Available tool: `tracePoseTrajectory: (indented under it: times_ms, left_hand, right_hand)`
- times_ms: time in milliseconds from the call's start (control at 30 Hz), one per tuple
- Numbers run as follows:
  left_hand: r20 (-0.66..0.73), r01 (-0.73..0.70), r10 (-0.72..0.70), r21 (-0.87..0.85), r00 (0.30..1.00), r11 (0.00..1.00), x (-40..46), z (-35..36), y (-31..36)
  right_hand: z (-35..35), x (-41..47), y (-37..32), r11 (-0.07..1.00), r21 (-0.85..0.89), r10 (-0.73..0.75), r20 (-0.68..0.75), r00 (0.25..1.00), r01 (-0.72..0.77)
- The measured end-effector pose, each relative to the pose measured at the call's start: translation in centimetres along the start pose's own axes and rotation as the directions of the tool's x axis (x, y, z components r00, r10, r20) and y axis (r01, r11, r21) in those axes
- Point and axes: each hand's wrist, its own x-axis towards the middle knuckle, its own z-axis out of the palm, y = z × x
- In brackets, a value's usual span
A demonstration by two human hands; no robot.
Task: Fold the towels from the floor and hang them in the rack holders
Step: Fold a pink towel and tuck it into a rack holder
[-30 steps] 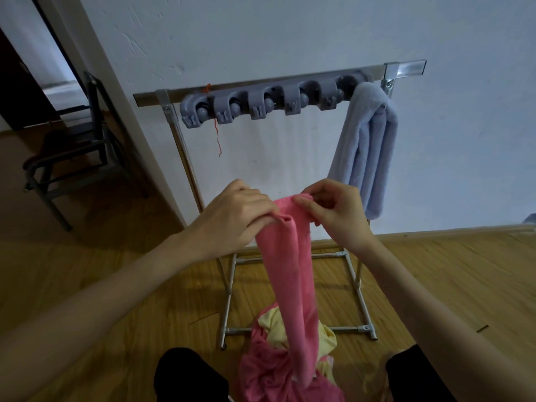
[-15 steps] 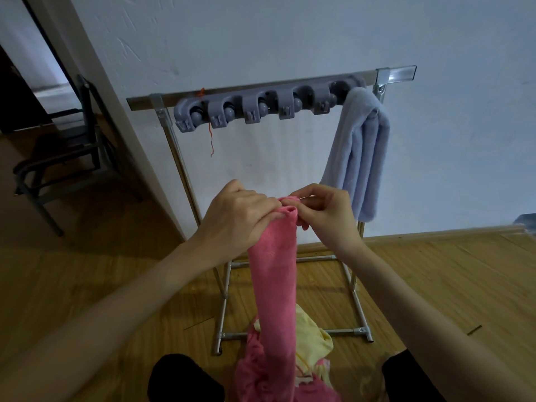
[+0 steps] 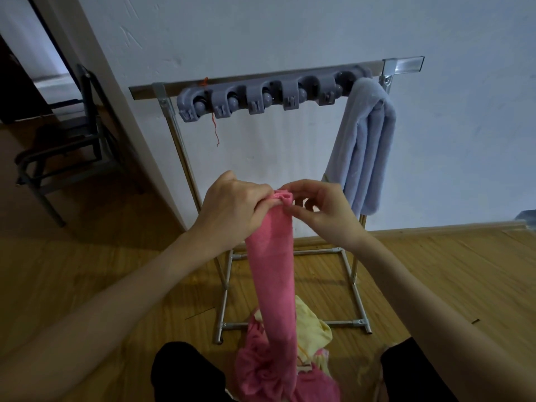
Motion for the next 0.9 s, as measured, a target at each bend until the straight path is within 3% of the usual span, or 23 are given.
tracePoseTrajectory:
  times_ms: [67,267,367,433,567,700,900]
  left_hand:
    - [-0.021,-0.007,0.007,-0.026,1.000,1.000,-0.2,-0.2,0.0]
    - [-0.047,-0.077,0.071,-0.122,0.996,0.990,-2.1,0.1,-0.9]
    - [0.021,0.034,-0.031,-0.176,0.999,0.984,-2.9,0.5,-1.8]
    - [0.108,0.116,-0.086,-0.324,0.991,0.939,-2.8,0.6,-2.2]
    - [0.058,0.214,-0.217,-0.525,0.975,0.824,-1.4,0.6,-1.6]
    - [0.010,0.267,-0.332,-0.617,0.943,0.740,-0.3,0.8,-0.4]
    - [-0.057,0.263,-0.386,-0.640,0.921,0.722,0.2,1.7,0.2]
  right_hand:
    - [0.0,0.1,0.2,0.998,-0.060,-0.020,-0.012,1.000,0.020]
    - [0.5,-0.4,0.4,0.992,0.090,0.092,-0.047,0.995,-0.087]
    - [0.2,-0.6,0.3,0.977,0.162,0.149,-0.047,0.988,-0.139]
    - [0.1,-0.6,0.1,0.969,0.188,0.173,-0.048,0.984,-0.161]
    - [0.2,-0.4,-0.1,0.965,0.199,0.189,-0.085,0.978,-0.169]
    - [-0.4,-0.6,-0.2,0.988,0.134,0.093,-0.153,0.984,-0.073]
    - [-0.5,-0.7,-0.4,0.999,0.010,-0.041,-0.168,0.985,0.043]
